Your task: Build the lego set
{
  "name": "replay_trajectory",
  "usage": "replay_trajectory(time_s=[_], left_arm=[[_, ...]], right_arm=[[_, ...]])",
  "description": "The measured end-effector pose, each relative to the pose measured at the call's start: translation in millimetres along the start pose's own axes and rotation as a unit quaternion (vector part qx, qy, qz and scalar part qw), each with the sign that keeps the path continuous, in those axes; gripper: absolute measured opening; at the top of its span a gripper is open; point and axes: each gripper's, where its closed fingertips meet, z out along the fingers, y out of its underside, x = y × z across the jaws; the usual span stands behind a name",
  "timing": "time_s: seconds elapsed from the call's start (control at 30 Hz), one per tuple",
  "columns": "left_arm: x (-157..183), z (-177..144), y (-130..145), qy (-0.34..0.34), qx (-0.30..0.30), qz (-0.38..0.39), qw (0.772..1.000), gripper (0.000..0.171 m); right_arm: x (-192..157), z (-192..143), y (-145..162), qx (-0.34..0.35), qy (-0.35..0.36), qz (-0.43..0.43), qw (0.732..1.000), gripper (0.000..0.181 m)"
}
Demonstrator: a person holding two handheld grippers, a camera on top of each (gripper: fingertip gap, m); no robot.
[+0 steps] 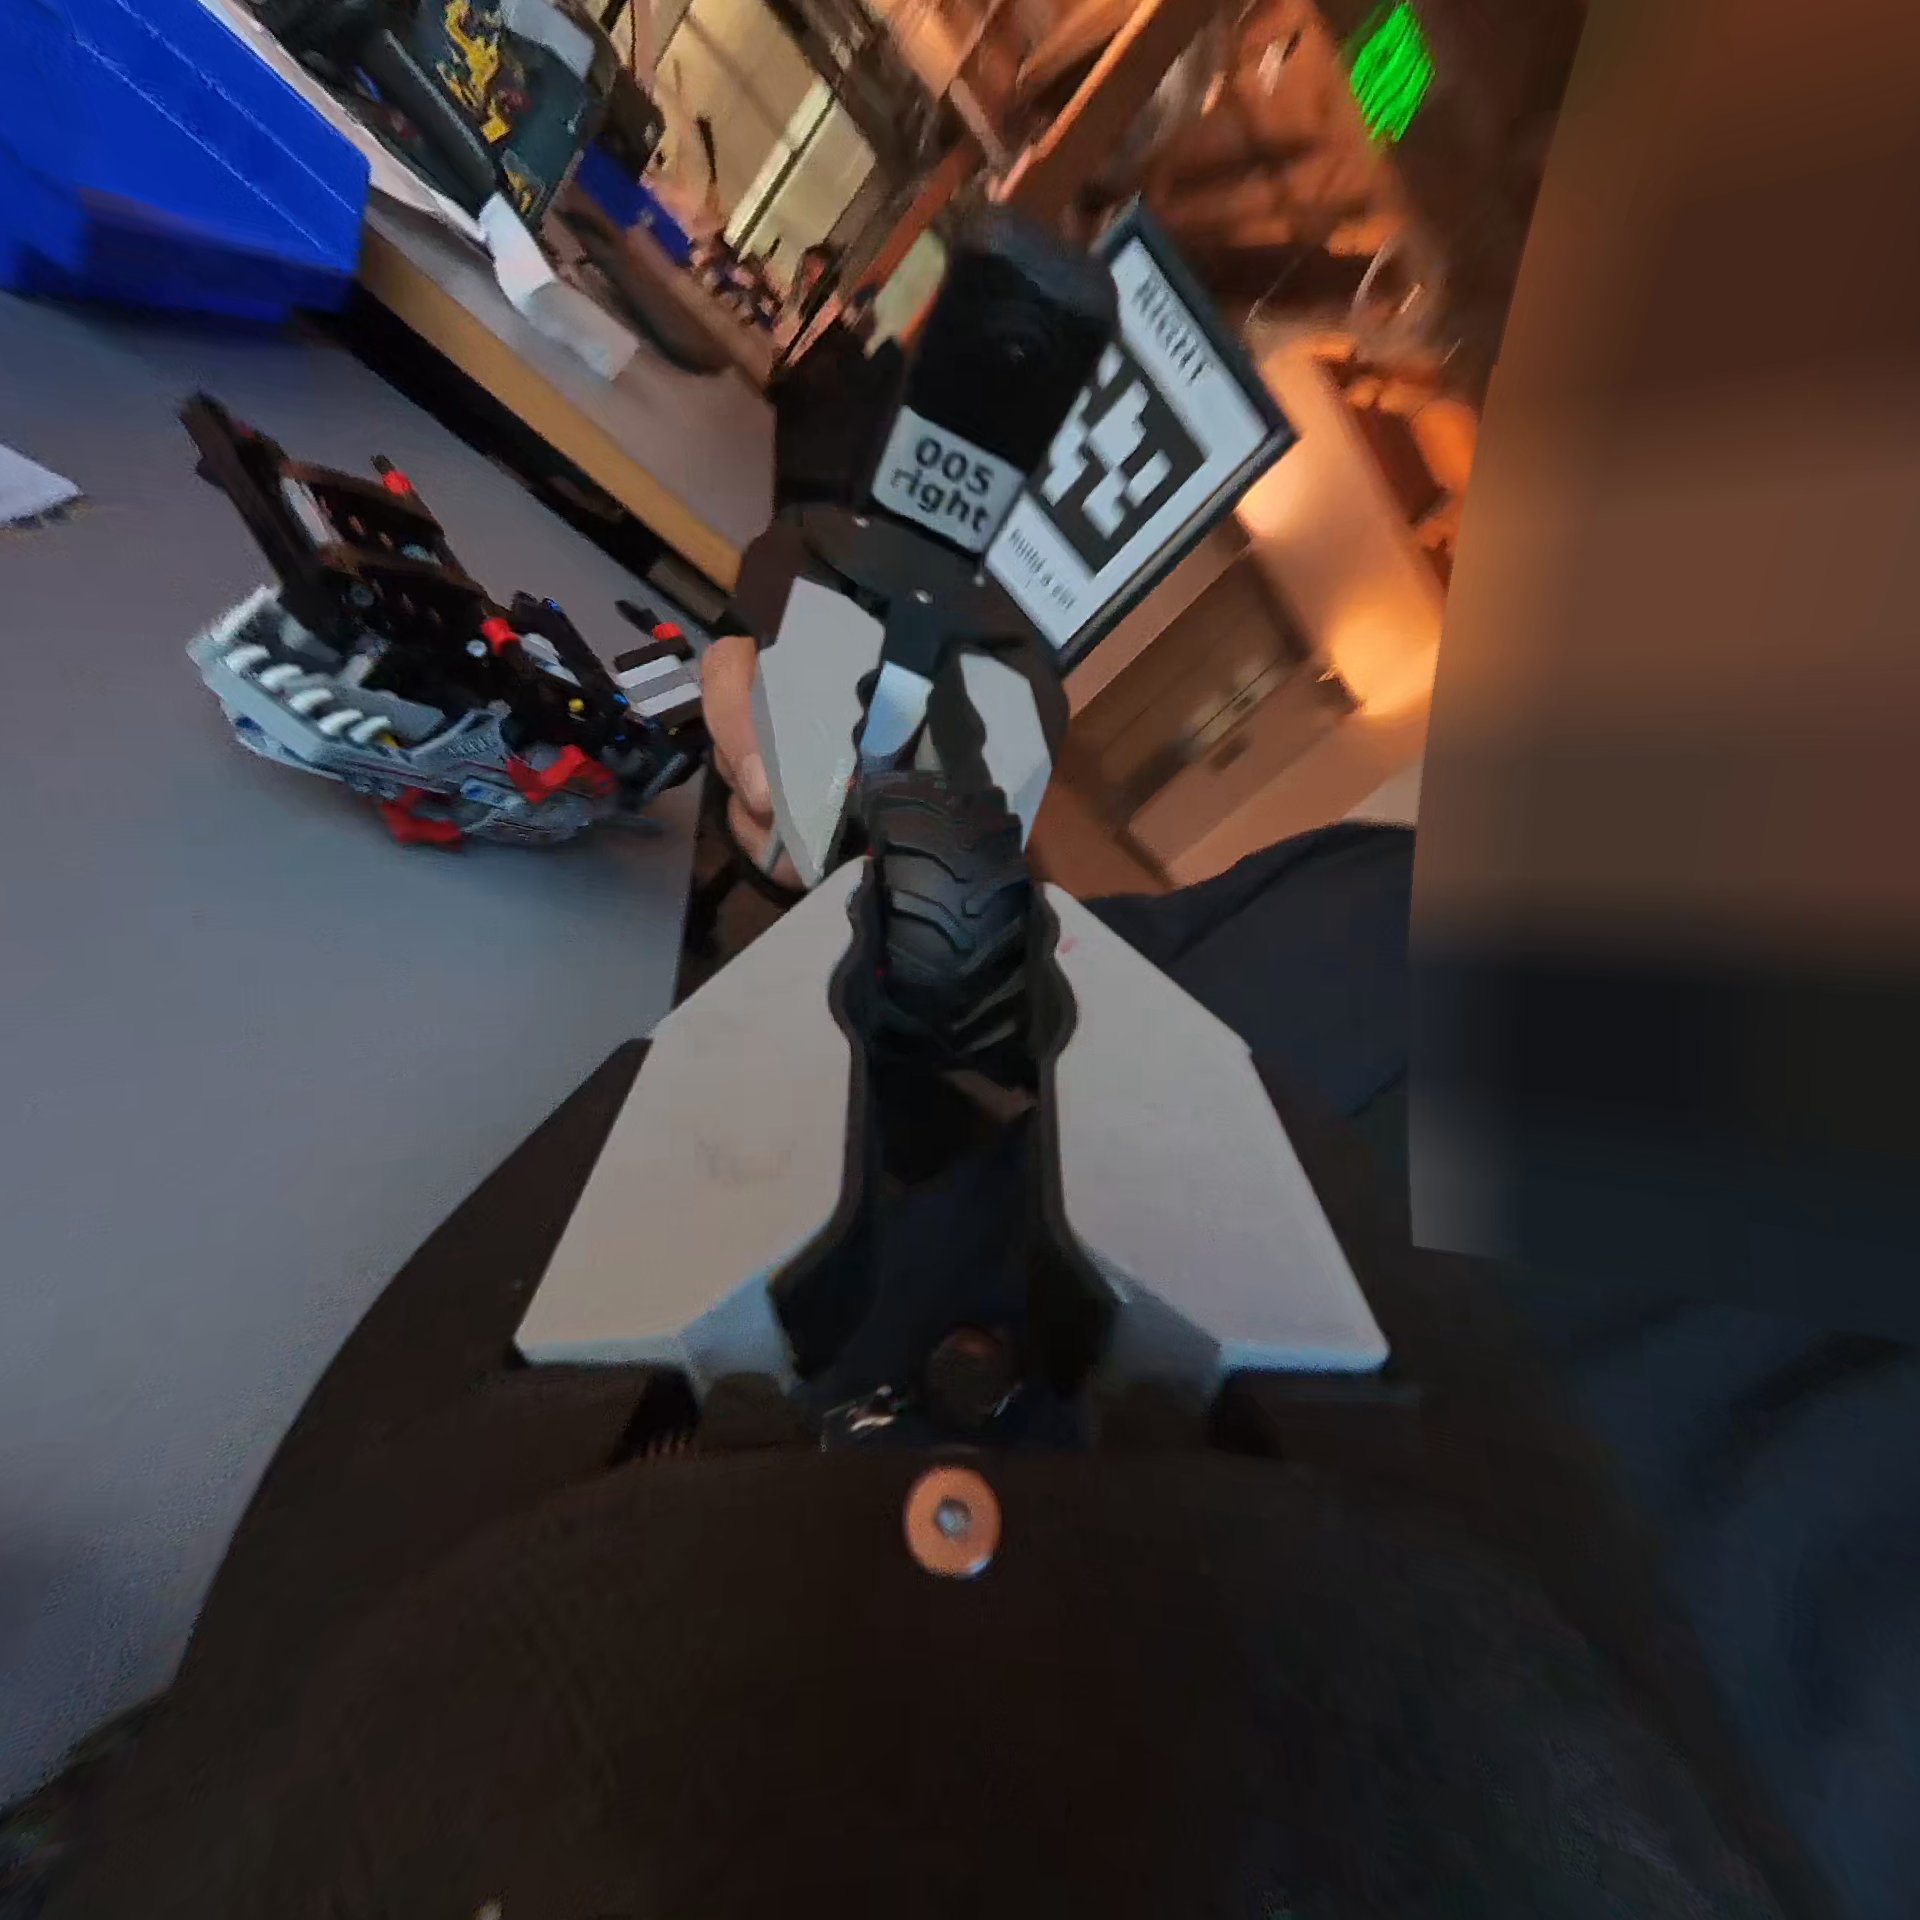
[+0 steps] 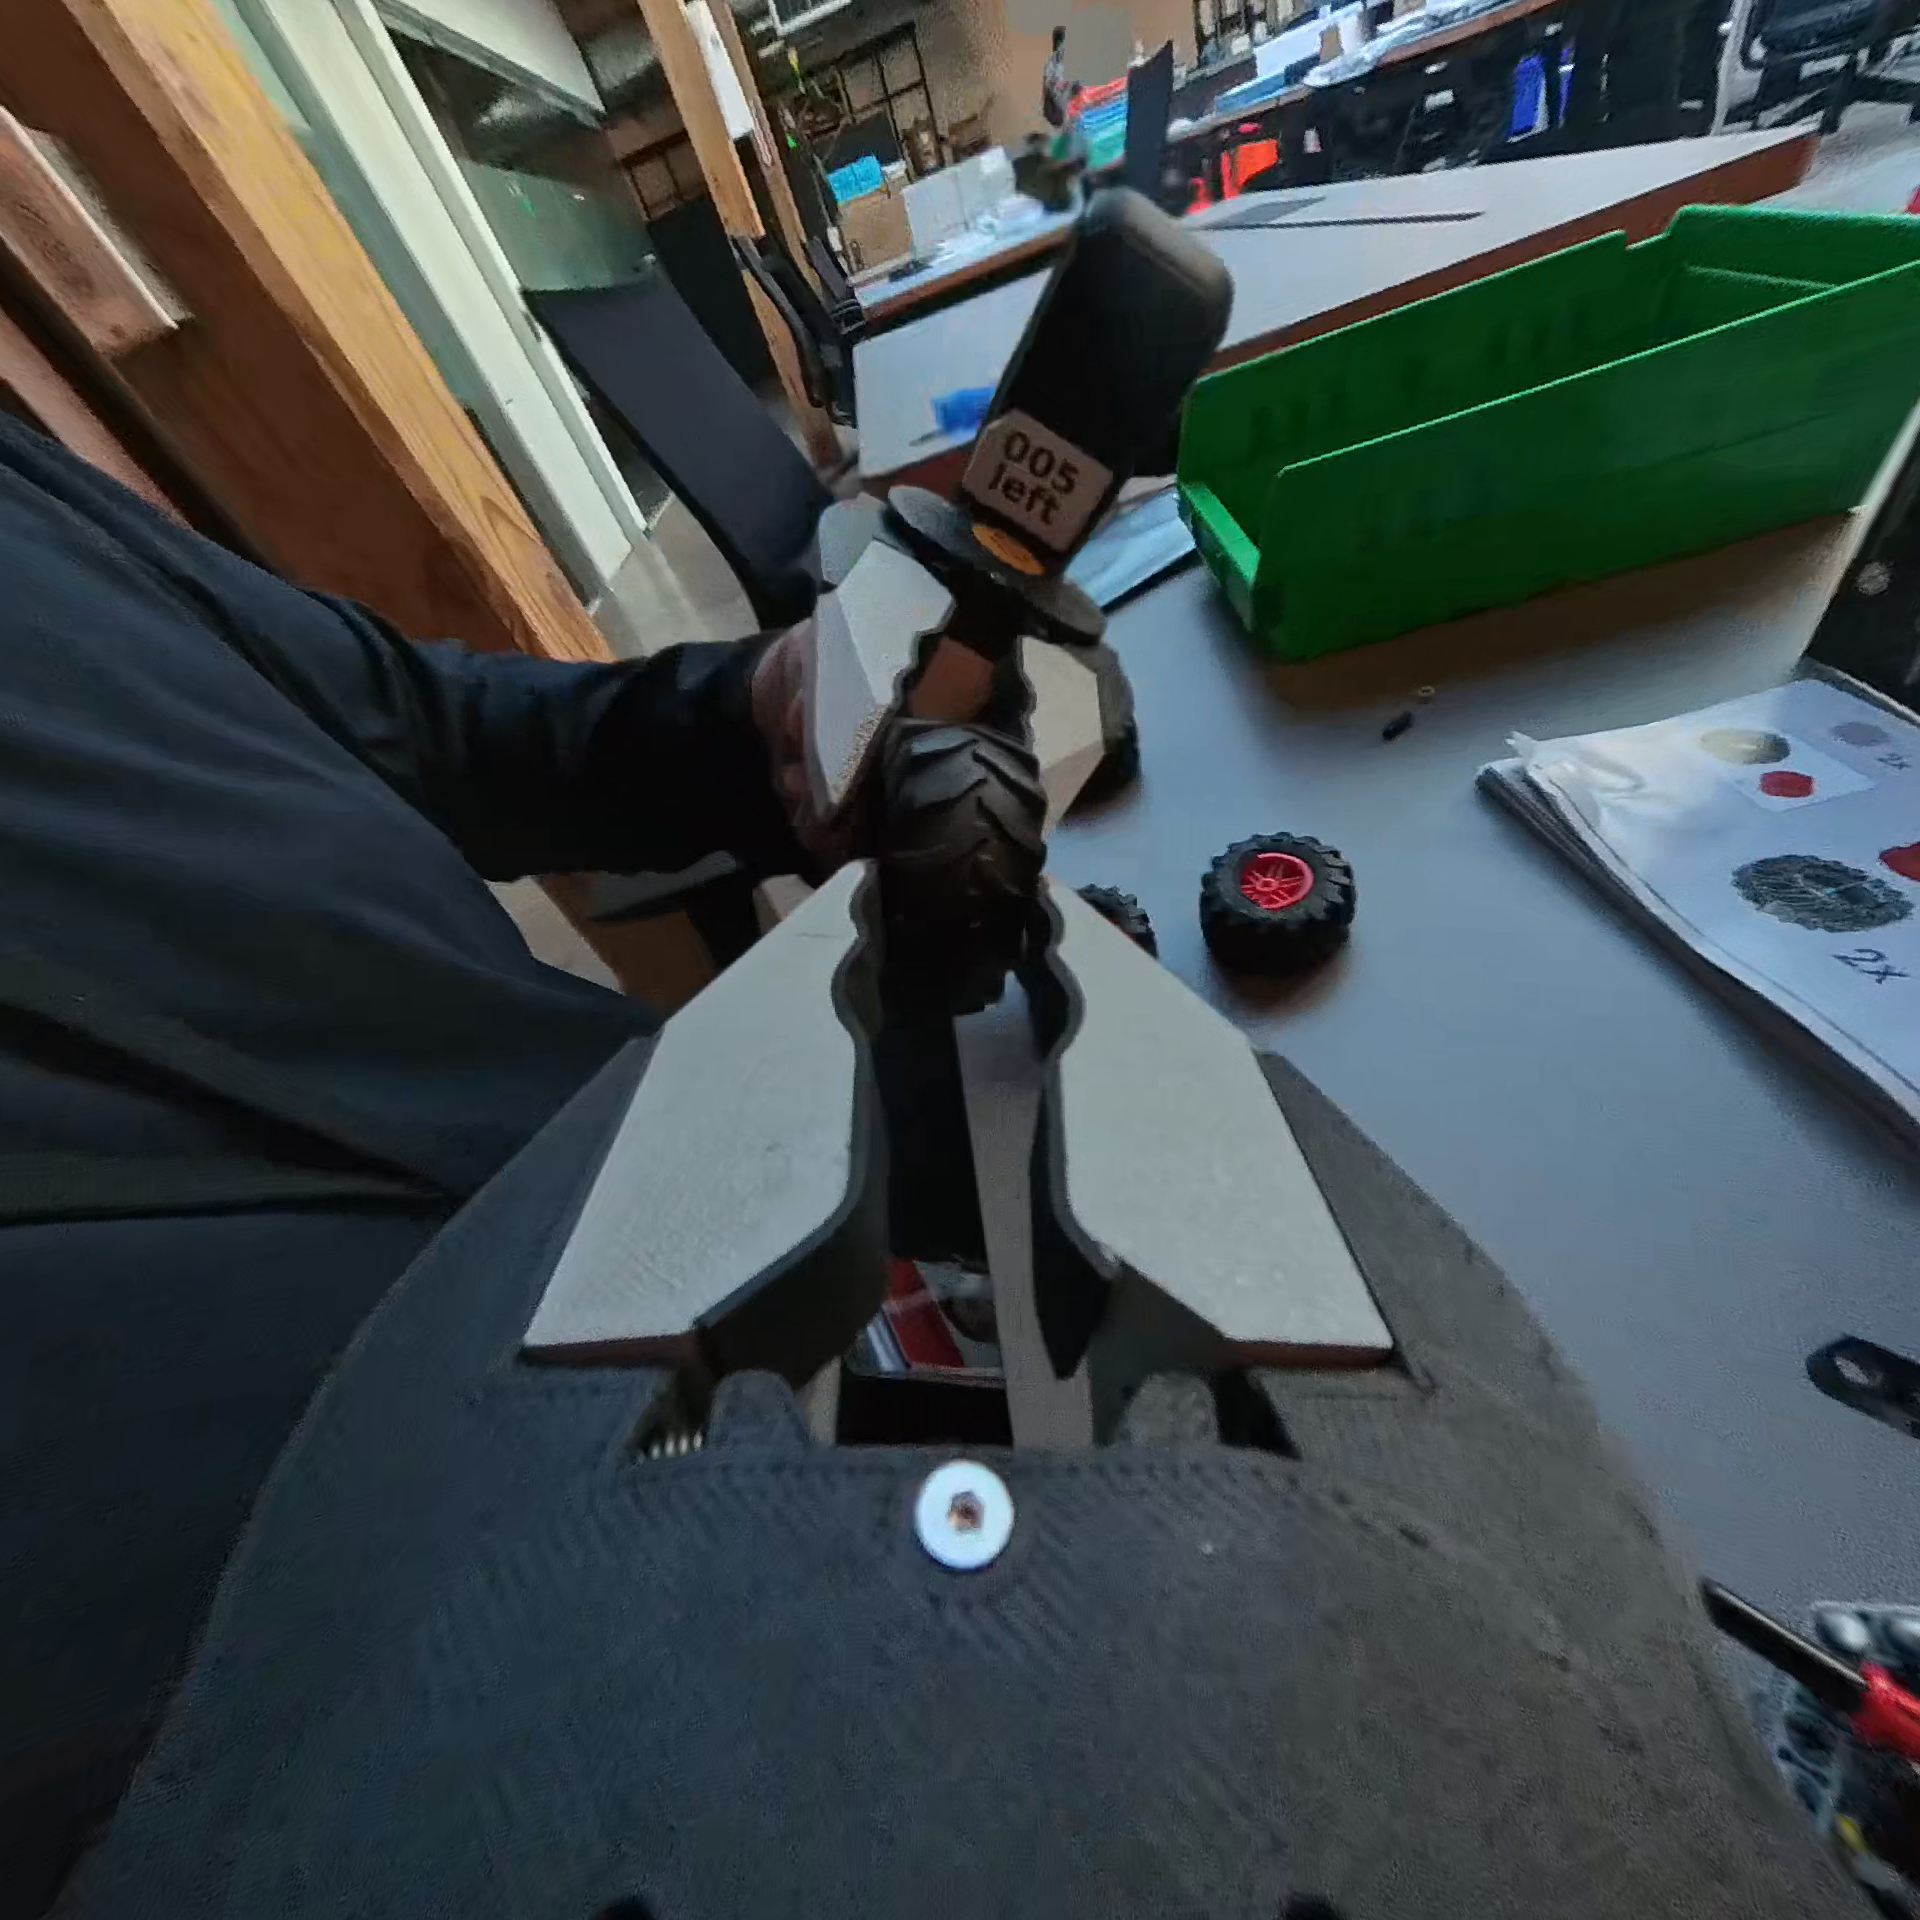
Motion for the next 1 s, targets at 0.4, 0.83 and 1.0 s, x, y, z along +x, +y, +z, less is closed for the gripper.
replay_trajectory(time_s=[0.4,0.83,1.0], left_arm=[[-45.9,-7.4,22.5,-0.128,-0.053,-0.020,0.990,0.026],[-44.4,-13.5,29.8,-0.162,-0.016,0.037,0.986,0.024],[-54.8,-19.1,28.2,-0.179,-0.009,0.016,0.984,0.026]], right_arm=[[35.0,9.4,27.3,-0.092,0.121,-0.078,0.985,0.020],[40.1,6.9,23.5,-0.023,0.081,0.057,0.995,0.022],[53.0,10.8,28.5,-0.039,0.149,0.031,0.988,0.015]])
